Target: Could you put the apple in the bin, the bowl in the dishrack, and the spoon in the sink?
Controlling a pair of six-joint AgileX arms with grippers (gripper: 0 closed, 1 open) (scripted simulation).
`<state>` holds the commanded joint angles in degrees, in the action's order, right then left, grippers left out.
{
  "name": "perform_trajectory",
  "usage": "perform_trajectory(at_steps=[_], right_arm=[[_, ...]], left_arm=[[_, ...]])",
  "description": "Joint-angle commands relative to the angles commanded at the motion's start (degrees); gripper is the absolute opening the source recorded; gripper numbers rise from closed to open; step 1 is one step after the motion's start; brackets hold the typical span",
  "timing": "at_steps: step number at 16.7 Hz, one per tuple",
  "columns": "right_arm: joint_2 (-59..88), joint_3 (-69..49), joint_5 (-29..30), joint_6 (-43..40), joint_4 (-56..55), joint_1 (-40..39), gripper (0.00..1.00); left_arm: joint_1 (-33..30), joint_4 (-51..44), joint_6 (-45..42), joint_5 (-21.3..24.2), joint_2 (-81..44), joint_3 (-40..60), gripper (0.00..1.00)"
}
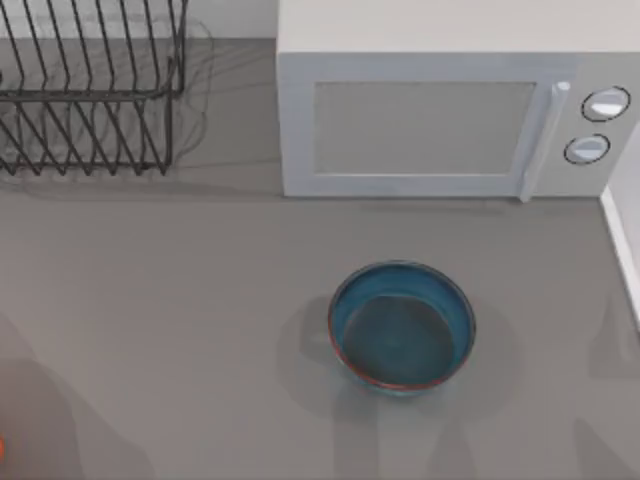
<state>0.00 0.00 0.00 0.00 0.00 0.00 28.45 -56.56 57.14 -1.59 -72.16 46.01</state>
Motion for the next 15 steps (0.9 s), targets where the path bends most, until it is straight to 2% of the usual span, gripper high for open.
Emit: perform_trajectory(at_steps=[12, 15], right_arm=[[0.00, 0.00, 0.00, 0.00, 0.00, 0.00, 1.00], [0.00, 0.00, 0.00, 0.00, 0.00, 0.00, 1.00]], left_arm=[[0.00, 0.00, 0.00, 0.00, 0.00, 0.00, 0.98], [0.00, 0.00, 0.00, 0.00, 0.00, 0.00, 1.00]])
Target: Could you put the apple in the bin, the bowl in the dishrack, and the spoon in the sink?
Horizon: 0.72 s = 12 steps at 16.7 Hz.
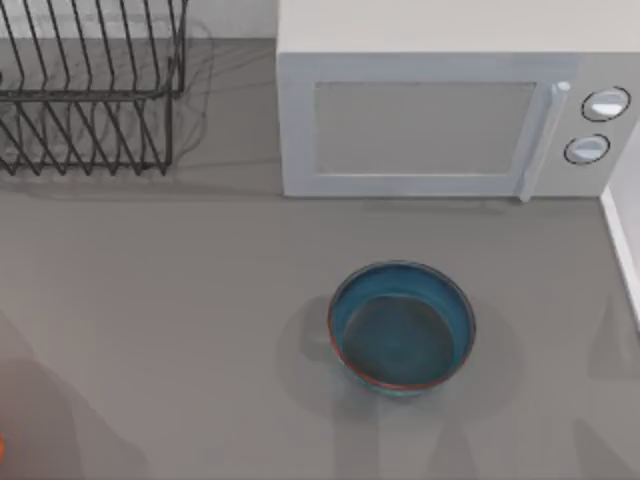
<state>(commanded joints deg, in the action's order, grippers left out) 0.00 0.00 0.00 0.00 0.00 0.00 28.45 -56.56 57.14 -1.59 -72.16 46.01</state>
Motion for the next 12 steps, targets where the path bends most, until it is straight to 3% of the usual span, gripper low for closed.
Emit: perform_trajectory(at_steps=[8, 12], right_arm=[[0.00, 0.00, 0.00, 0.00, 0.00, 0.00, 1.00], [0.00, 0.00, 0.00, 0.00, 0.00, 0.00, 1.00]], left_arm=[[-0.31, 0.46, -0.52, 0.02, 0.67, -0.36, 1.00], [-3.17, 6.04, -6.14, 0.24, 7.70, -4.76, 1.00]])
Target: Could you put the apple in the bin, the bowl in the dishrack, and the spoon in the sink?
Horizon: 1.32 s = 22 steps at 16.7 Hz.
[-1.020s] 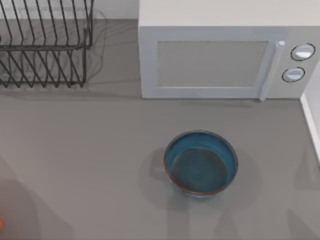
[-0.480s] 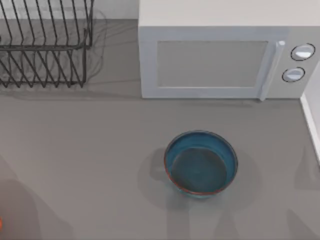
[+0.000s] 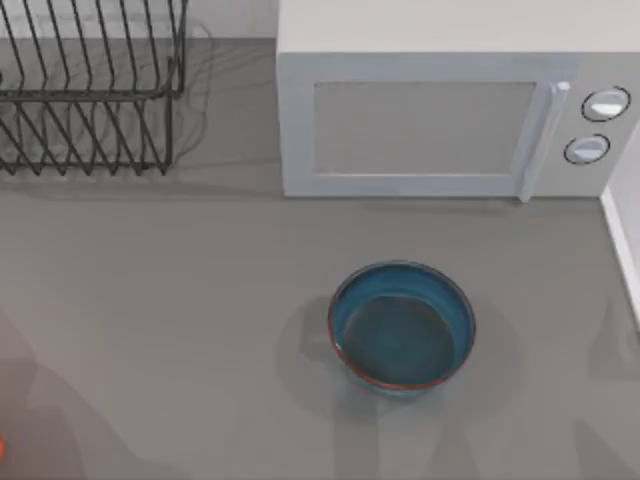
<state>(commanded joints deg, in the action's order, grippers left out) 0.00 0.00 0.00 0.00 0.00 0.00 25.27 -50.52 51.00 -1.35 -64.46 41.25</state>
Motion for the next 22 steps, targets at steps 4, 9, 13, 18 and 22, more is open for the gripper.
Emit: perform_trajectory(at_steps=[4, 9, 13, 18, 22], right_arm=[[0.00, 0.00, 0.00, 0.00, 0.00, 0.00, 1.00], [0.00, 0.00, 0.00, 0.00, 0.00, 0.00, 1.00], [0.00, 0.00, 0.00, 0.00, 0.00, 0.00, 1.00], [0.00, 0.00, 0.00, 0.00, 0.00, 0.00, 1.00], [0.00, 0.00, 0.00, 0.00, 0.00, 0.00, 1.00]], left_arm=[[-5.00, 10.07, -10.11, 0.28, 12.81, -8.16, 1.00], [-13.05, 25.66, -26.54, 0.57, 33.02, -21.58, 1.00], [-19.55, 38.59, -39.65, 1.03, 50.65, -32.14, 1.00], [-24.82, 49.57, -50.10, 1.34, 63.49, -40.54, 1.00], [-25.27, 50.52, -51.00, 1.35, 64.45, -41.25, 1.00]])
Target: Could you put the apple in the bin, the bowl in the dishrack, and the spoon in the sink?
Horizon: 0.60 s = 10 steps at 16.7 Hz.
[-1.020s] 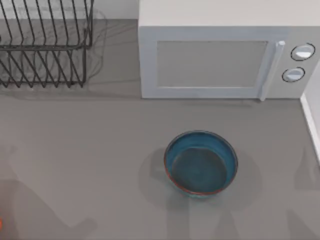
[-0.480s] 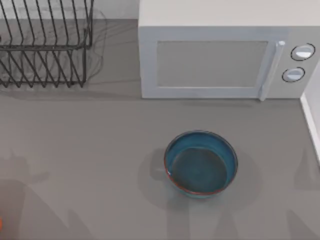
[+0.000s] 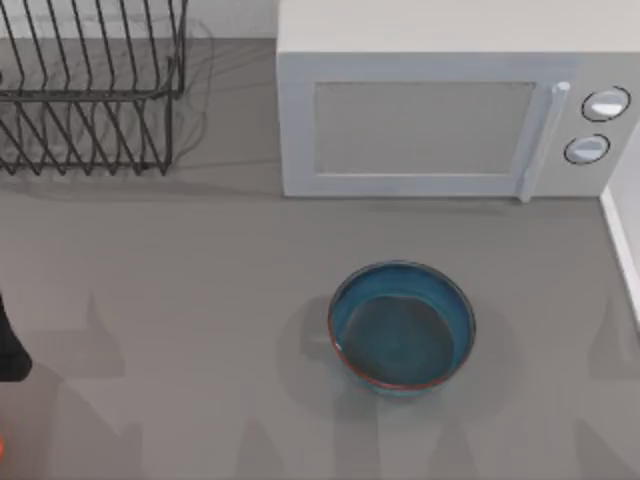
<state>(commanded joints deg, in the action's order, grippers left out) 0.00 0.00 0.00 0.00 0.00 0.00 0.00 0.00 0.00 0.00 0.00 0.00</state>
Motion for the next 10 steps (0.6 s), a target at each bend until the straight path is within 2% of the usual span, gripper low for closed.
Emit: perform_trajectory(at_steps=[5, 10], right_arm=[[0.00, 0.00, 0.00, 0.00, 0.00, 0.00, 1.00], [0.00, 0.00, 0.00, 0.00, 0.00, 0.00, 1.00]], left_arm=[[-0.57, -1.34, 0.06, -0.39, -1.73, 1.57, 1.00], [-9.32, -10.59, 1.84, -0.41, -16.12, 13.72, 1.00]])
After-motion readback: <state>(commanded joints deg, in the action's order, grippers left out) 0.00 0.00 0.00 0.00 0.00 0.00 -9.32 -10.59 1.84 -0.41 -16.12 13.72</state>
